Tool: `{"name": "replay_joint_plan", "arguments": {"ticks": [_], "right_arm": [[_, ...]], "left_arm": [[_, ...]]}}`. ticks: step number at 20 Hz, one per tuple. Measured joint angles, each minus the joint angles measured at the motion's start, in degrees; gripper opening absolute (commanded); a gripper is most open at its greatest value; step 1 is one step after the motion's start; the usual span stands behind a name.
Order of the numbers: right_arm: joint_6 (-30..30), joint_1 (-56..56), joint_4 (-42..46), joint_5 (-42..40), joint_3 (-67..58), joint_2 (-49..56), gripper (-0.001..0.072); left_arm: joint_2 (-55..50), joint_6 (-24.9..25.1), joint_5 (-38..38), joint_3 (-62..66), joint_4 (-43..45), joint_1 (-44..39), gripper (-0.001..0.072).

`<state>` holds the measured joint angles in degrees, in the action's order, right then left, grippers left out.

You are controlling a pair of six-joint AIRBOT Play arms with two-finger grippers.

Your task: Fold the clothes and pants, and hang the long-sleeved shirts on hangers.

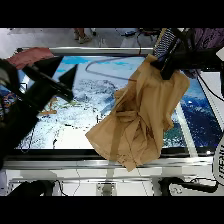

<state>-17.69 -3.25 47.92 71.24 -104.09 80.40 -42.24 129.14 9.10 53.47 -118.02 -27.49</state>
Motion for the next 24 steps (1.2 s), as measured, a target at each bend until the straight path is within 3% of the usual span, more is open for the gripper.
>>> {"name": "replay_joint_plan", "arguments": {"ticks": [3, 5, 10, 15, 22, 23, 24], "right_arm": [[-1.4, 0.0, 0.0, -2.3, 0.0, -1.5, 0.0024], [-2.3, 0.0, -0.4, -2.4, 0.0, -2.2, 0.0025], [-4.3, 0.1, -2.3, 0.3, 0.0, -2.7, 0.0025], [-5.0, 0.9, -7.0, 5.9, 0.0, -2.9, 0.0025], [-5.1, 4.4, -9.1, 7.9, 0.0, -2.9, 0.0025], [-5.1, 4.6, -9.4, 8.2, 0.0, -2.9, 0.0025], [-5.1, 4.8, -9.6, 8.3, 0.0, -2.9, 0.0026]], "left_arm": [[-3.6, -9.6, 11.3, -2.5, -0.4, 8.0, 0.0551], [-9.4, -10.4, 12.2, -3.6, -1.3, 8.0, 0.0550], [-28.2, -6.8, 7.8, 1.0, -3.1, 0.0, 0.0550], [-42.5, -3.7, 10.3, 12.1, -3.9, -4.6, 0.0548], [-50.2, 9.3, 15.4, 17.2, -10.3, -5.5, 0.0524], [-51.1, 11.0, 15.8, 17.4, -11.3, -5.6, 0.0502], [-51.9, 12.2, 16.1, 17.6, -12.1, -5.6, 0.0423]]}}
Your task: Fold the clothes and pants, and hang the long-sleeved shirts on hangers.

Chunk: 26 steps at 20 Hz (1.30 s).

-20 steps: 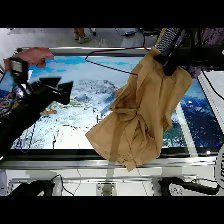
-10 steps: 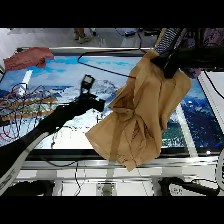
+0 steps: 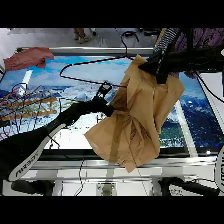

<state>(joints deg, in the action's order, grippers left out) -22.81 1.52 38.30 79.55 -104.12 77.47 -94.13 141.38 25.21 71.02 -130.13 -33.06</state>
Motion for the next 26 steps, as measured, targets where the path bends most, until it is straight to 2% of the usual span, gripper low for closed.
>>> {"name": "replay_joint_plan", "arguments": {"ticks": [1, 2, 3, 7, 11, 17, 21, 26], "right_arm": [[0.0, 0.1, -0.3, 0.0, 0.0, -0.1, 0.0026], [0.0, 0.2, -0.4, 0.2, 0.0, -0.4, 0.0026], [0.0, 0.3, -0.7, 0.4, 0.0, -0.7, 0.0026], [0.3, 0.4, -0.4, 1.4, 0.0, -2.7, 0.0026], [0.8, 0.4, 3.1, 2.4, 0.0, -3.7, 0.0026], [2.5, 0.4, 13.7, 4.3, 0.0, -4.1, 0.0025], [2.3, 0.5, 20.0, 3.1, 0.0, -4.1, 0.0025], [-3.5, 0.5, 27.7, -3.9, 0.0, -4.1, 0.0025]], "left_arm": [[-0.7, 1.1, 0.4, 0.1, -0.8, 0.0, 0.0269], [-1.2, 1.8, 0.3, 0.2, -1.6, 0.0, 0.0060], [-1.6, 2.2, 0.0, 0.3, -2.1, 0.0, 0.0024], [-2.3, 0.7, -2.8, 0.7, -3.1, 0.8, 0.0023], [0.5, -2.0, -1.6, 1.2, -2.9, 5.6, 0.0023], [13.0, -3.3, 3.5, 2.5, -2.1, 16.1, 0.0023], [22.7, -3.5, 7.2, 3.5, -0.8, 18.6, 0.0023], [32.1, -4.3, 11.1, 3.8, 0.2, 17.7, 0.0023]]}}
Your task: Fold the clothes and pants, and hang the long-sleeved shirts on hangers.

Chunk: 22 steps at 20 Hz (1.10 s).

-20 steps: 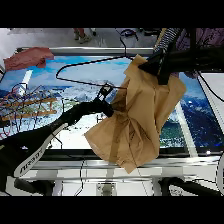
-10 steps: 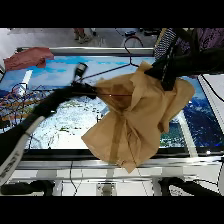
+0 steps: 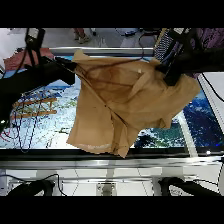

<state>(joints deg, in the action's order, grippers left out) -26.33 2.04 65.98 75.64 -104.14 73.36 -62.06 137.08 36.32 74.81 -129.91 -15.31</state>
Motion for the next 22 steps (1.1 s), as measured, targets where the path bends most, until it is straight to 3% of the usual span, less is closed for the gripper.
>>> {"name": "replay_joint_plan", "arguments": {"ticks": [4, 10, 13, 14, 16, 17, 18, 22], "right_arm": [[-4.1, 1.6, 4.6, -5.6, 0.0, 0.0, 0.0025], [-8.9, 5.8, 10.9, -10.4, 0.2, 1.0, 0.0026], [-10.6, 6.6, 11.1, -13.7, 0.2, 1.2, 0.0026], [-10.8, 6.8, 11.2, -15.0, 0.2, 1.1, 0.0026], [-11.5, 6.9, 11.2, -18.3, 0.2, 0.7, 0.0025], [-11.4, 6.9, 10.9, -19.7, 0.1, 0.4, 0.0025], [-10.4, 6.9, 10.4, -19.8, 0.1, 0.1, 0.0024], [-2.5, 7.0, 6.9, -20.9, 0.1, -0.8, 0.0023]], "left_arm": [[2.6, -1.1, 3.0, 0.0, 0.7, -4.8, 0.0023], [2.5, -2.3, 4.7, 0.2, 1.4, -18.6, 0.0023], [-0.2, -7.0, 6.8, 0.2, 6.3, -24.0, 0.0024], [-1.4, -8.8, 7.4, 0.2, 8.4, -24.9, 0.0062], [-3.7, -11.9, 10.0, 0.2, 12.2, -25.8, 0.0400], [-4.7, -13.2, 10.3, 0.2, 13.5, -25.7, 0.0464], [-5.0, -14.1, 9.9, 0.2, 14.8, -25.2, 0.0492], [-2.3, -15.3, 7.3, 0.2, 17.2, -21.9, 0.0492]]}}
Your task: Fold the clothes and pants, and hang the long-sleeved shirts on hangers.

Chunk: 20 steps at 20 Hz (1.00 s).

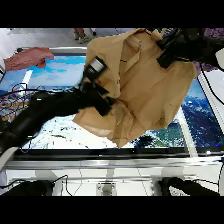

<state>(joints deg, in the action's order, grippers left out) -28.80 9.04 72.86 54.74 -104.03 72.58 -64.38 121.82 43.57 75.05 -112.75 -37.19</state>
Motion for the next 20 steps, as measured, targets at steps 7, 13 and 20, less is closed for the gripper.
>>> {"name": "replay_joint_plan", "arguments": {"ticks": [7, 13, 20], "right_arm": [[15.6, 0.0, -13.1, 3.4, 0.0, -0.9, 0.0024], [22.3, 0.0, -21.5, 12.0, 0.0, -1.4, 0.0023], [24.3, 0.0, -24.5, 16.2, 0.0, -1.4, 0.0023]], "left_arm": [[12.3, 8.8, -6.2, 0.1, -0.3, 15.5, 0.0461], [13.5, 24.2, 7.2, 0.1, -14.5, 30.4, 0.0481], [9.6, 28.5, 24.5, 0.1, -23.5, 33.7, 0.0641]]}}
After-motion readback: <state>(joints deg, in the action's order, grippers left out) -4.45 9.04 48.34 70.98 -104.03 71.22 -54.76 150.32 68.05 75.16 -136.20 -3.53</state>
